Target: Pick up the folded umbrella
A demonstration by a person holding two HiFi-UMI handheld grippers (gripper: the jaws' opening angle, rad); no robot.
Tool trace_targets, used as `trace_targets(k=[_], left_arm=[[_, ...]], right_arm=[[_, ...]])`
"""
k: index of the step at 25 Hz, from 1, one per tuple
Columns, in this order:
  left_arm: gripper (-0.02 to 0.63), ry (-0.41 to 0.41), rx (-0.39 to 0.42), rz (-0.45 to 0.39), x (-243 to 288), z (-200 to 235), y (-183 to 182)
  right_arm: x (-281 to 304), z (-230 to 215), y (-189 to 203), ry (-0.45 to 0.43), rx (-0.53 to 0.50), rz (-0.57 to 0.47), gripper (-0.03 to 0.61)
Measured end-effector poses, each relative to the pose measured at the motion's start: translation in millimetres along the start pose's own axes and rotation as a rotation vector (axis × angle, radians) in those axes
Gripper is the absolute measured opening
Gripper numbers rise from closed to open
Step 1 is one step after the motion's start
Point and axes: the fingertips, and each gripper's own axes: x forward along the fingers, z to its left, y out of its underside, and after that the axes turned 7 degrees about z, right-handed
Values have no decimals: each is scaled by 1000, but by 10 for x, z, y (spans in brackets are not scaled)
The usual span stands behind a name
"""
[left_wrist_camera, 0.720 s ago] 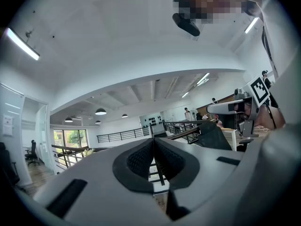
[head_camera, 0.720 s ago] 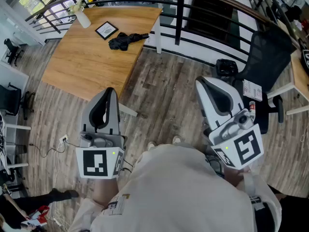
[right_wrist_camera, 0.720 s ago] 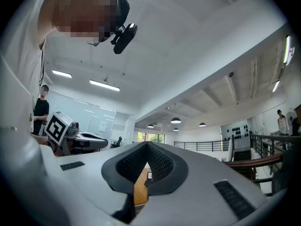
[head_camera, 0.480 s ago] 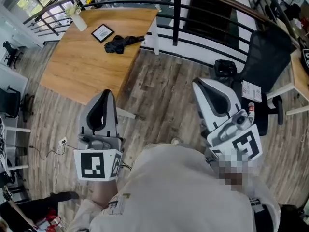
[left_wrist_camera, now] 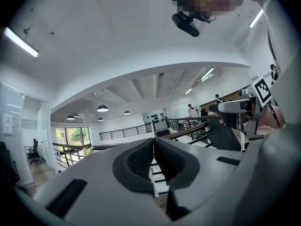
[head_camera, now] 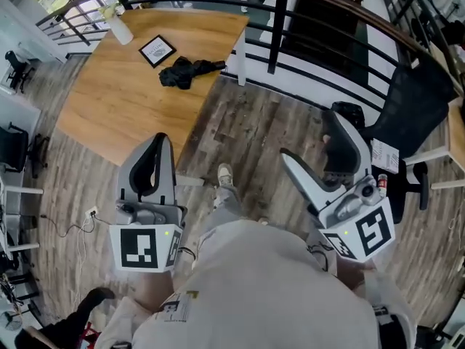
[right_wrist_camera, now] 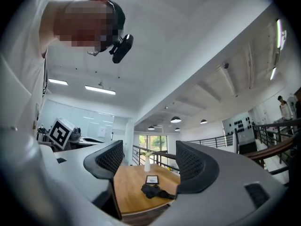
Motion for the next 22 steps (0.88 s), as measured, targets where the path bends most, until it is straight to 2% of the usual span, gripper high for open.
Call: trace_targets(k=[7, 13, 22], left_arm=[[20, 11, -4, 14, 898, 685, 194], [20, 29, -25, 46, 1570, 1286, 282], [20, 19, -74, 118, 2336, 2243, 677]], right_arm=[[1046, -405, 242, 7, 6, 46, 357], [1961, -680, 252, 3, 4, 90, 357], [3387, -747, 486, -93, -27, 195, 360]])
